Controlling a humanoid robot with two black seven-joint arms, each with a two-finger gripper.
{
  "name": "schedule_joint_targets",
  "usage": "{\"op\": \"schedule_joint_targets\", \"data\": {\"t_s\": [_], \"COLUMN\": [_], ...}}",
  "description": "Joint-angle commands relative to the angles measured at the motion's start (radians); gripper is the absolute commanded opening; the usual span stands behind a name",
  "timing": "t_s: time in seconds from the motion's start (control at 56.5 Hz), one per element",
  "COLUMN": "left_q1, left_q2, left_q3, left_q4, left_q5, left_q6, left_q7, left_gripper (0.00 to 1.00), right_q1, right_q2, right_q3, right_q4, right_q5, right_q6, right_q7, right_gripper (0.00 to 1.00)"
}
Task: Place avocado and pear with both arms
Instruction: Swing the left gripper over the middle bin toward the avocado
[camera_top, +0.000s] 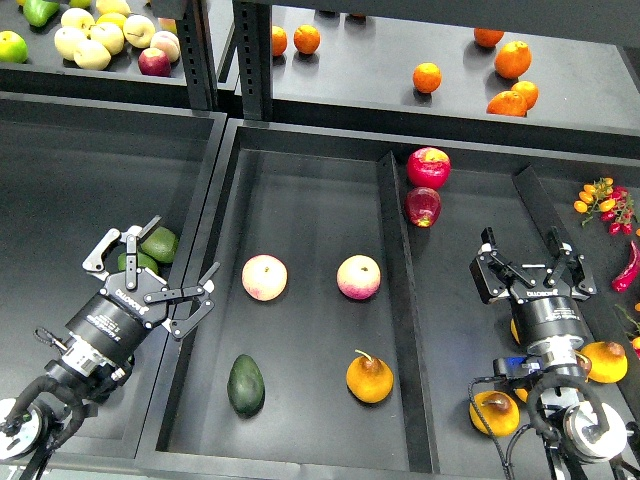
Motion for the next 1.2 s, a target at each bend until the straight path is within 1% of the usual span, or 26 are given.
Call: {"op": "schedule_joint_targets", "data": {"t_s": [0.0, 0.106, 0.23, 0.336, 0.371, 0.478, 0.566, 0.814, 0.849, 0.867, 0.902, 1.026, 1.15, 1.185], "left_q1": [-0.098, -0.193, -0.288, -0.379, -0.423, -0.524, -0.595, -0.808, -0.851, -0.904, -0.951, -1.101, -1.228, -1.248], "left_q2": [0.061, 0.157, 0.289, 0.394, 0.43, 0.492, 0.51, 0.539, 0.541, 0.543, 0.543, 0.535, 0.51, 0.501], "left_q3": [0.049, 0.127, 0.25, 0.413, 0.488, 0.64, 0.743, 0.971, 1.023, 1.089, 1.146, 1.308, 1.48, 1.511], "left_q4": [0.001, 0.012, 0.014, 0.015, 0.015, 0.015, 0.015, 0.021, 0.027, 0.03, 0.034, 0.053, 0.08, 0.084], "left_q5": [0.03, 0.03, 0.03, 0.03, 0.03, 0.031, 0.05, 0.105, 0.105, 0.105, 0.105, 0.107, 0.114, 0.117], "left_q6": [0.0, 0.0, 0.0, 0.0, 0.0, 0.0, 0.0, 0.0, 0.0, 0.0, 0.0, 0.0, 0.0, 0.0], "left_q7": [0.023, 0.023, 0.023, 0.023, 0.023, 0.023, 0.023, 0.023, 0.023, 0.023, 0.023, 0.023, 0.023, 0.023], "left_gripper": [1.0, 1.0, 1.0, 1.0, 1.0, 1.0, 1.0, 1.0, 1.0, 1.0, 1.0, 1.0, 1.0, 1.0], "right_q1": [-0.003, -0.005, -0.005, -0.005, -0.005, -0.006, -0.008, -0.008, -0.008, -0.008, -0.008, -0.008, -0.008, -0.008], "right_q2": [0.0, 0.0, 0.0, 0.0, 0.0, 0.0, 0.0, 0.0, 0.0, 0.0, 0.0, 0.0, 0.0, 0.0], "right_q3": [0.0, 0.0, 0.0, 0.0, 0.0, 0.0, 0.0, 0.0, 0.0, 0.0, 0.0, 0.0, 0.0, 0.0], "right_q4": [0.0, 0.0, 0.0, 0.0, 0.0, 0.0, 0.0, 0.0, 0.0, 0.0, 0.0, 0.0, 0.0, 0.0], "right_q5": [0.0, 0.0, 0.0, 0.002, 0.002, 0.0, 0.0, 0.002, 0.002, 0.002, 0.002, 0.002, 0.002, 0.0], "right_q6": [0.0, 0.0, 0.0, 0.0, 0.0, 0.002, 0.002, 0.002, 0.003, 0.005, 0.011, 0.022, 0.022, 0.022], "right_q7": [-0.001, 0.001, -0.001, -0.001, -0.002, -0.002, -0.002, -0.002, -0.002, -0.002, -0.002, -0.002, -0.002, -0.002], "right_gripper": [1.0, 1.0, 1.0, 1.0, 1.0, 1.0, 1.0, 1.0, 1.0, 1.0, 1.0, 1.0, 1.0, 1.0]}}
